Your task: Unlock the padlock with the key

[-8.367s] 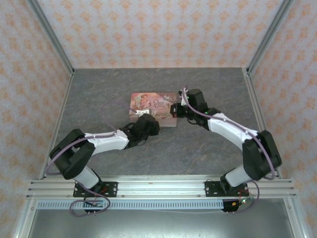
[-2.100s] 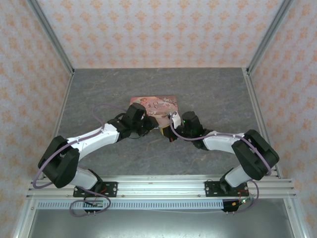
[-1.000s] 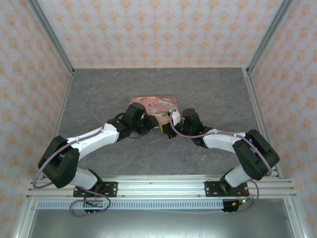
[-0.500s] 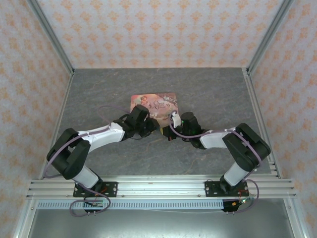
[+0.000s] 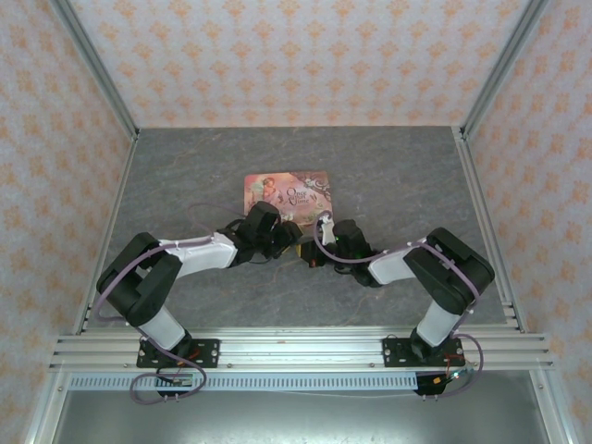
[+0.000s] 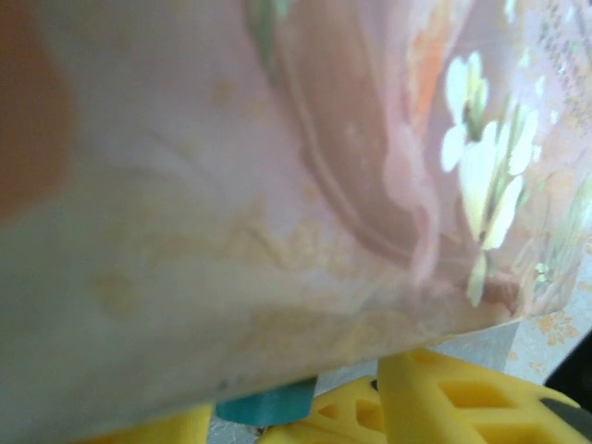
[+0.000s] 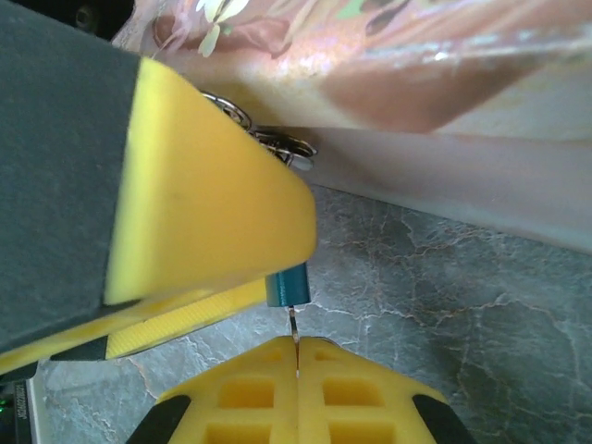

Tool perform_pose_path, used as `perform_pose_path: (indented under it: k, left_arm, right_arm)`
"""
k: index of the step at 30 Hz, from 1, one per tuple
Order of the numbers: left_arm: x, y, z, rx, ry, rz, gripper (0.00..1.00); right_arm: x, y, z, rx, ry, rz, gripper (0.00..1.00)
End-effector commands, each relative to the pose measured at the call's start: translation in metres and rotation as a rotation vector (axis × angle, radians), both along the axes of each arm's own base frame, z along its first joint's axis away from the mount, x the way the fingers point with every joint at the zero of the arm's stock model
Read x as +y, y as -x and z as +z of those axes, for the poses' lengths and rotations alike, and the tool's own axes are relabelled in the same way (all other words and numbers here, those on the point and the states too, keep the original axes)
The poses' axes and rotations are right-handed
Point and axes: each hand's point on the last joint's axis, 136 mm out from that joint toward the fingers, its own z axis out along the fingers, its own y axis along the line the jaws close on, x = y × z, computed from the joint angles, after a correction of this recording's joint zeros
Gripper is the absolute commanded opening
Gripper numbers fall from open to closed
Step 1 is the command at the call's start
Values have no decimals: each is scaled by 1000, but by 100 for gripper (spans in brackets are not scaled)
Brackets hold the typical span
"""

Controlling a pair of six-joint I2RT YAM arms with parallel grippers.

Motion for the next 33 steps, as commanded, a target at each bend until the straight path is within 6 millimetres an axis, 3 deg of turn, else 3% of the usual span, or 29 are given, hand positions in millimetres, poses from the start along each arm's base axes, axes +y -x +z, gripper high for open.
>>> perform_pose_path:
  k: [1, 5, 9, 17, 27, 33]
  left_arm:
    - [9, -7, 21, -77, 20, 38, 59]
    - [26, 0, 24, -70, 10, 88, 69]
    - [33, 4, 21, -66, 78, 161, 70]
    - [25, 0, 23, -69, 167, 177, 58]
    - [17, -3, 11, -37, 192, 181, 43]
    - [9, -6, 11, -34, 207, 176, 40]
  right_arm:
    - [3, -2, 4, 24, -50, -42, 0]
    - [5, -5, 13, 64, -99, -72, 0]
    - [7, -6, 20, 104, -145, -99, 0]
    - [11, -5, 20, 195, -198, -125, 0]
    - [13, -4, 19, 241, -220, -133, 0]
    - [13, -4, 16, 257, -218, -140, 0]
